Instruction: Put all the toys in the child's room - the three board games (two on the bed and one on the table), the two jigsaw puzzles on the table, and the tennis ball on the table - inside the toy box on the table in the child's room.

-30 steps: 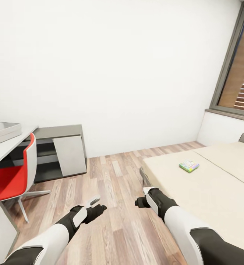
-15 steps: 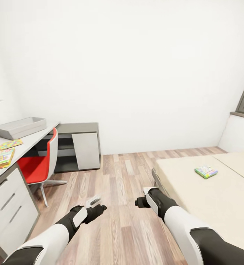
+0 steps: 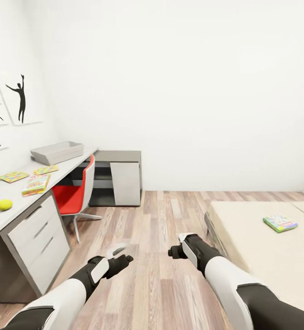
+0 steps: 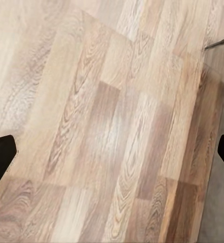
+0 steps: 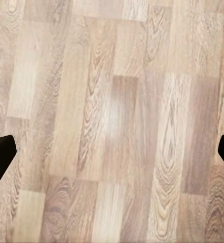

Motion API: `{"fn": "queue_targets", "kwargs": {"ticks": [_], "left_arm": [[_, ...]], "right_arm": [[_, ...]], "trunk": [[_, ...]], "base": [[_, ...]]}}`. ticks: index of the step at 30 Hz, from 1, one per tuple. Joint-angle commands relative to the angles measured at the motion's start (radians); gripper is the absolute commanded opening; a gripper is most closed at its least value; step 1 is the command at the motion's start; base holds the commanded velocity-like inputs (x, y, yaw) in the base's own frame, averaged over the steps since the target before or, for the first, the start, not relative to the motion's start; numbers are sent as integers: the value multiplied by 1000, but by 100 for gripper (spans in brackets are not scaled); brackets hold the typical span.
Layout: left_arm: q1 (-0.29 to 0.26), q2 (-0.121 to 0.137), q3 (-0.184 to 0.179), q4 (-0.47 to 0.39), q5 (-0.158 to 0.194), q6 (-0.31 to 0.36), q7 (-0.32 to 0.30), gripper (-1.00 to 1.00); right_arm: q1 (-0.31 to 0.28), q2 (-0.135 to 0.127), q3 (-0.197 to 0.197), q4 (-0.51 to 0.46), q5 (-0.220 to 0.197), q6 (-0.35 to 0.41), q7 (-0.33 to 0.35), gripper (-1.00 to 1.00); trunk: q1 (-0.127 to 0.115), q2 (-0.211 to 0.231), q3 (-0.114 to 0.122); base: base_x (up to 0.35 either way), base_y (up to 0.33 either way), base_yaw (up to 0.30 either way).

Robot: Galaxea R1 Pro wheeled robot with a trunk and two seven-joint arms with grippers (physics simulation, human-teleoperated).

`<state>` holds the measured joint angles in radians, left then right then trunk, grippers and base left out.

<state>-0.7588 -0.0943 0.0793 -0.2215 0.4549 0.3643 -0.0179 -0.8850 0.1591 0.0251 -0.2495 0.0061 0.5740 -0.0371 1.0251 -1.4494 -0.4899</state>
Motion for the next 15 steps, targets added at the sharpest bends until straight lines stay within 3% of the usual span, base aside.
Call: {"fn": "queue_targets", "kwargs": {"ticks": [1, 8, 15], "left_arm": [[-1, -1, 8, -1, -2, 6, -2, 100], [-1, -1, 8, -1, -2, 5, -2, 100], [-1, -1, 8, -1, -2, 5, -2, 100]], "right_arm": [[0, 0, 3, -2, 0, 6, -3, 100], [0, -1, 3, -2, 0, 6, -3, 100], [0, -1, 3, -2, 0, 7, -3, 100]], "trunk": [[0, -1, -1], [0, -1, -1], [0, -1, -1]], "base": [[-16, -25, 280], [-6, -10, 119], [-2, -3, 36]]}}
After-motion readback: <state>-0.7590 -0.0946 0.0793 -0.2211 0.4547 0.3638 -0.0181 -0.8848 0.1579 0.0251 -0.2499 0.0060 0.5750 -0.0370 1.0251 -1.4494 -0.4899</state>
